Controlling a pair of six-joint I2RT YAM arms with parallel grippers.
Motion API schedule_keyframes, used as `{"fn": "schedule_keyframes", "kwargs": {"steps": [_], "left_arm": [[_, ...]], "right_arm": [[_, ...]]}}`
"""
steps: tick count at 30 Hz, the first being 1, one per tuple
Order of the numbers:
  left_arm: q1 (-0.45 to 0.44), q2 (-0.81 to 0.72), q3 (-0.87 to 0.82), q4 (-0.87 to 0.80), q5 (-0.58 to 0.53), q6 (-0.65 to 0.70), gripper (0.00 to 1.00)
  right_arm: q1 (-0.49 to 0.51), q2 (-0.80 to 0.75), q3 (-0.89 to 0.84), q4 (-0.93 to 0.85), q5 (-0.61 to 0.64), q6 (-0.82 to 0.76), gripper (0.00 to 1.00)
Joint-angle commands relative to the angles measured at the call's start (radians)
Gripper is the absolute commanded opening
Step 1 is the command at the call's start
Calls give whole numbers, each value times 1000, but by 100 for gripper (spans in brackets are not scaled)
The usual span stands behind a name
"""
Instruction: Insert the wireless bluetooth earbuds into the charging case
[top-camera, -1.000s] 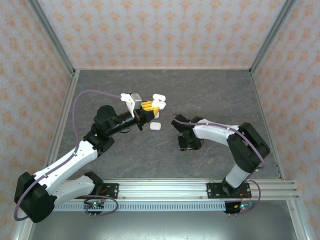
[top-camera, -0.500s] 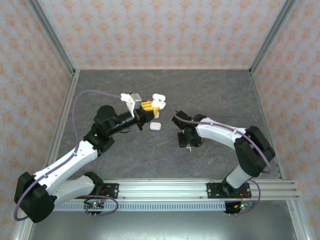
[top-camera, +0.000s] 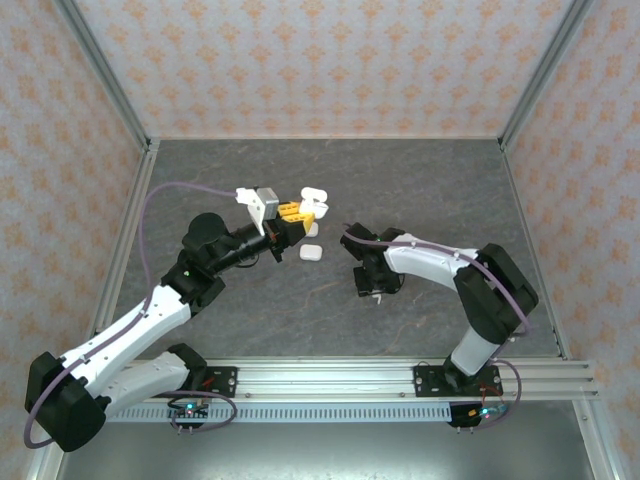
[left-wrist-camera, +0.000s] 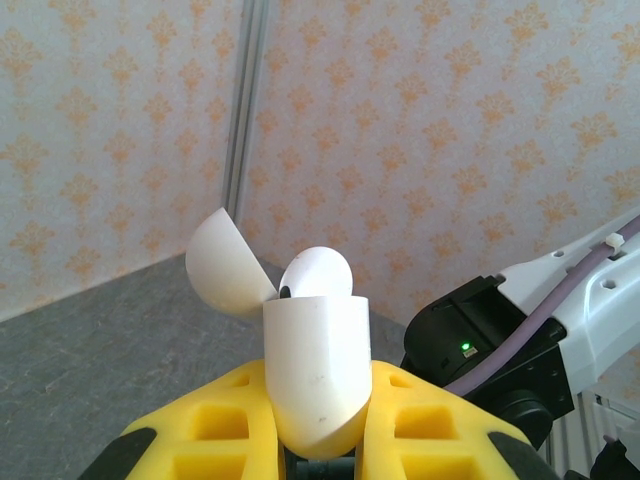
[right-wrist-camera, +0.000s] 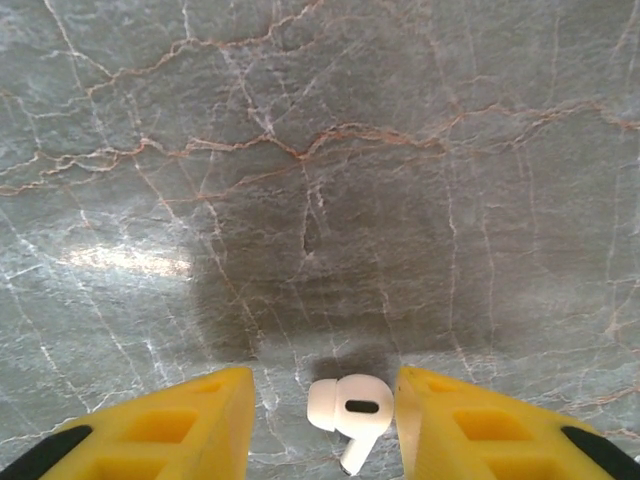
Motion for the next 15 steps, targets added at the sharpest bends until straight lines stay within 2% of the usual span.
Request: {"fn": "schedule_keyframes", "kwargs": {"steps": [1,9,15], "left_arm": [[-9,-15,-6,1,-20,23,0],[-8,-16,-6,-4,-21,24,0],[-7,-15,-4,-5,-23,23,0]], "right_arm": [[4,12,8,-12,34,-14,43],[4,21,-5,-3,28,-4,44],[4,36,-22,-3,27,3,41]]}}
